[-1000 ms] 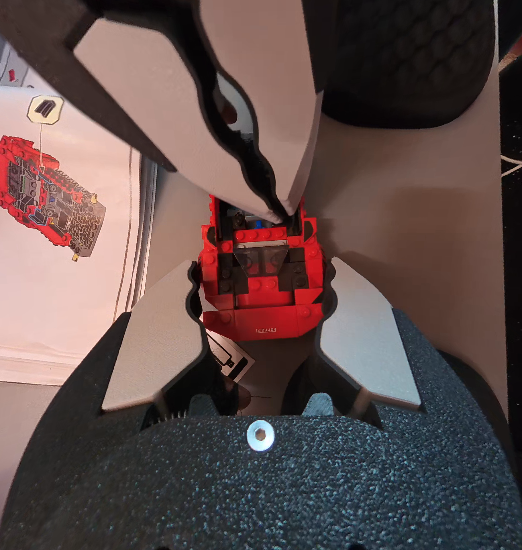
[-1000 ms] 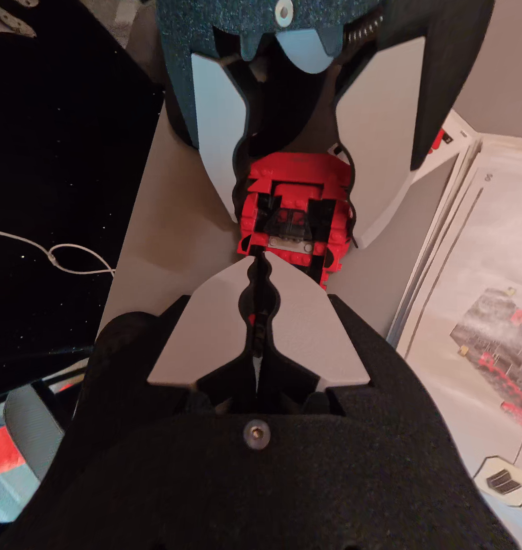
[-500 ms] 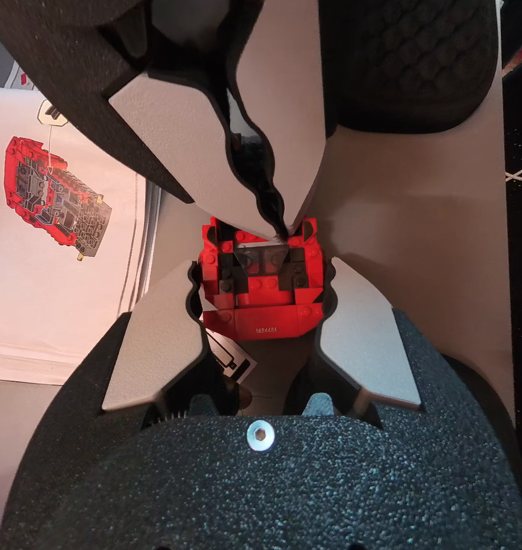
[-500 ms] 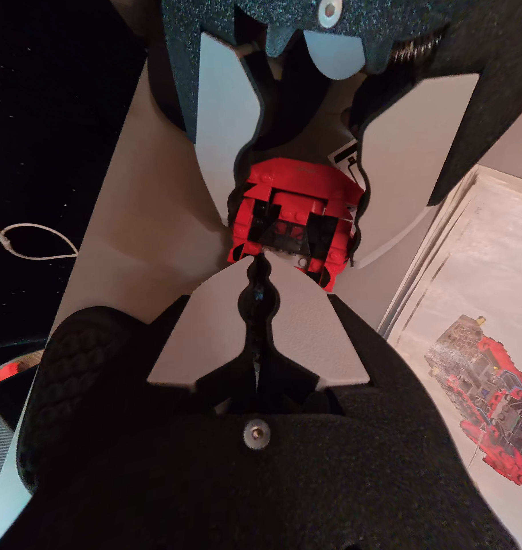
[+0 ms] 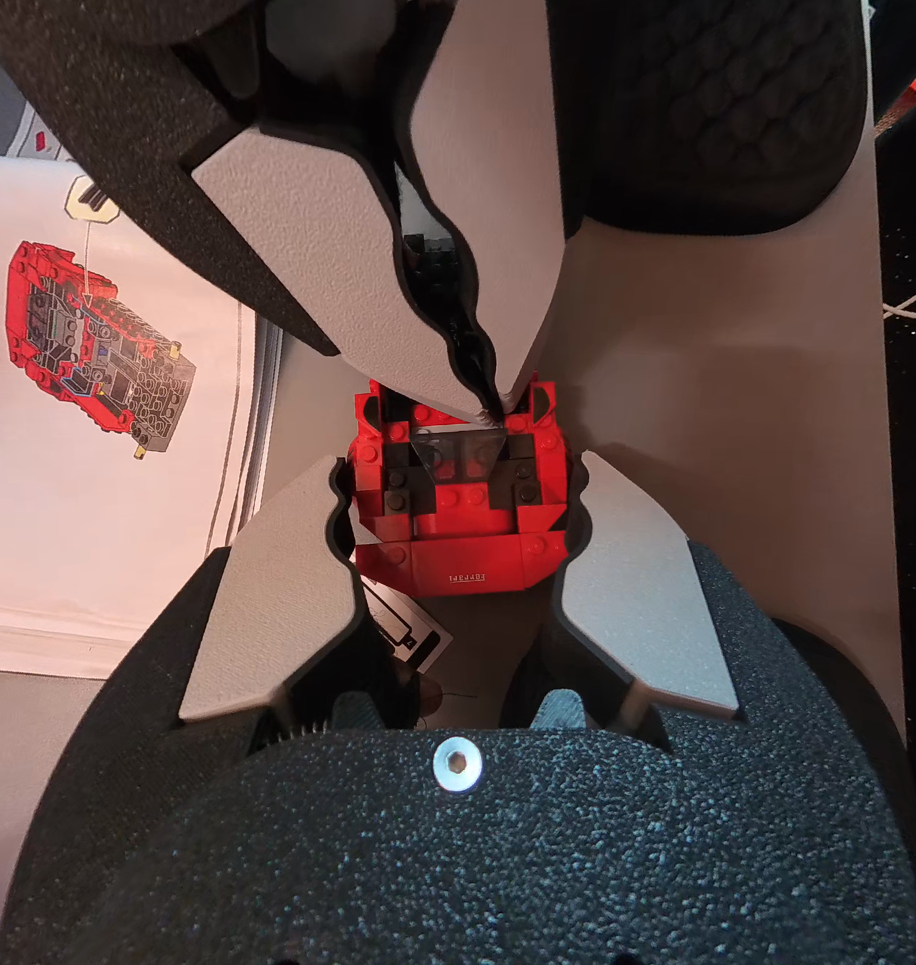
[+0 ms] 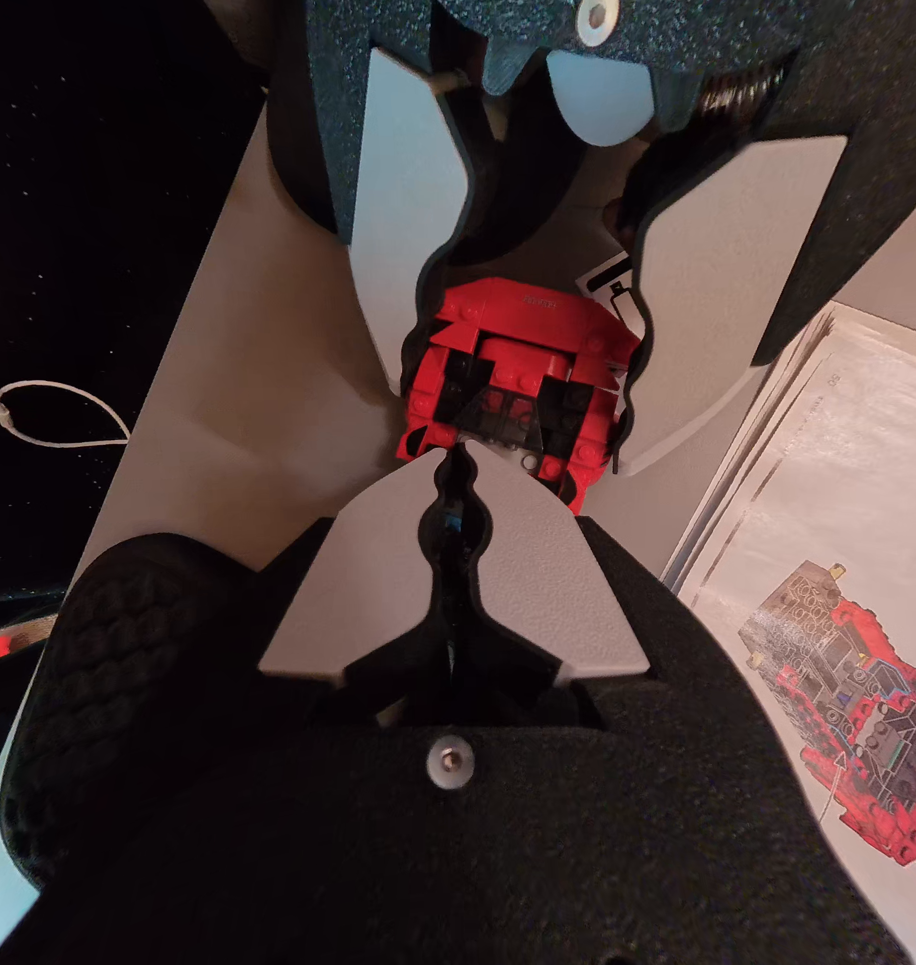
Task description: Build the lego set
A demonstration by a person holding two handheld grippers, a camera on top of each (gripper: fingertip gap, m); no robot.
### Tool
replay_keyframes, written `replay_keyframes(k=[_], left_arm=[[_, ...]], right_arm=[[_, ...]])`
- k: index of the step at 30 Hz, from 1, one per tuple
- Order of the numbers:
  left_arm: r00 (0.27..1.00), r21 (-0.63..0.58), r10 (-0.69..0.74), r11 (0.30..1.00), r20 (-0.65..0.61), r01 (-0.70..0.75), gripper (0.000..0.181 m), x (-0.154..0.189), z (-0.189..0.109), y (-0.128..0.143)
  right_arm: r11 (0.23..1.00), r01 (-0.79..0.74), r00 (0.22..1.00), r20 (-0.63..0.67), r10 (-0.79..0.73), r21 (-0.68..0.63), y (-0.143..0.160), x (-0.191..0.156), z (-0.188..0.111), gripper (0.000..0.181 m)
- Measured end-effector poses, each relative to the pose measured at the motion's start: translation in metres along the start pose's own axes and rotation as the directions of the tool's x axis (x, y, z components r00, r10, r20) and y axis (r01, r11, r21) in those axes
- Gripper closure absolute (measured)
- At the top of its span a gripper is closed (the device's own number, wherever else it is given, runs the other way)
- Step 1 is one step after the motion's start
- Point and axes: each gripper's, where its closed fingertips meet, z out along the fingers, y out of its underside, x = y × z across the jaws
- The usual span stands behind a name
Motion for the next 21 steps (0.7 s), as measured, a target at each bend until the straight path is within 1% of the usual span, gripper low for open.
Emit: replay_keyframes(k=[1,4,6,8,10,13,16,18,21], left_arm=[[1.0,0.0,0.001,1.0,0.0,-0.001,0.101,0.0,0.0,0.0],[1.0,0.001,0.0,1.0,0.0,0.0,0.101,0.0,0.0,0.0],[1.0,-0.001,0.0,1.0,0.007,0.0,0.101,-0.001,0.0,0.0],[1.0,0.0,0.005,1.0,0.008,-0.005,0.101,-0.002,-0.001,0.001],[1.0,-0.002,0.01,1.0,0.01,-0.01,0.101,-0.001,-0.001,0.001],[1.0,-0.001,0.005,1.0,0.008,-0.005,0.101,-0.001,-0.001,0.001],[1.0,0.001,-0.001,1.0,0.006,0.001,0.101,-0.001,-0.001,0.001],[1.0,0.003,-0.009,1.0,0.005,0.009,0.101,-0.001,-0.001,0.001],[1.0,0.004,-0.023,1.0,0.005,0.023,0.101,-0.001,-0.001,0.001]], right_arm=[[1.0,0.004,1.0,-0.003,-0.004,0.005,0.0,0.0,0.0,0.181],[1.0,0.01,1.0,-0.009,-0.01,0.01,0.0,0.001,0.0,0.181],[1.0,0.017,0.999,-0.029,-0.018,-0.022,0.003,0.004,-0.002,0.181],[1.0,-0.001,1.0,-0.025,0.001,-0.009,0.003,0.006,-0.006,0.181],[0.999,-0.026,1.0,0.011,0.026,0.018,0.002,0.003,-0.009,0.181],[0.997,-0.066,0.993,0.103,0.062,0.041,0.003,-0.007,-0.009,0.181],[0.991,-0.12,0.983,0.146,0.11,0.057,0.001,-0.011,-0.01,0.181],[0.985,-0.162,0.977,0.149,0.152,0.058,0.0,-0.012,-0.011,0.175],[0.984,-0.169,0.983,0.083,0.165,0.048,0.0,-0.014,-0.011,0.164]])
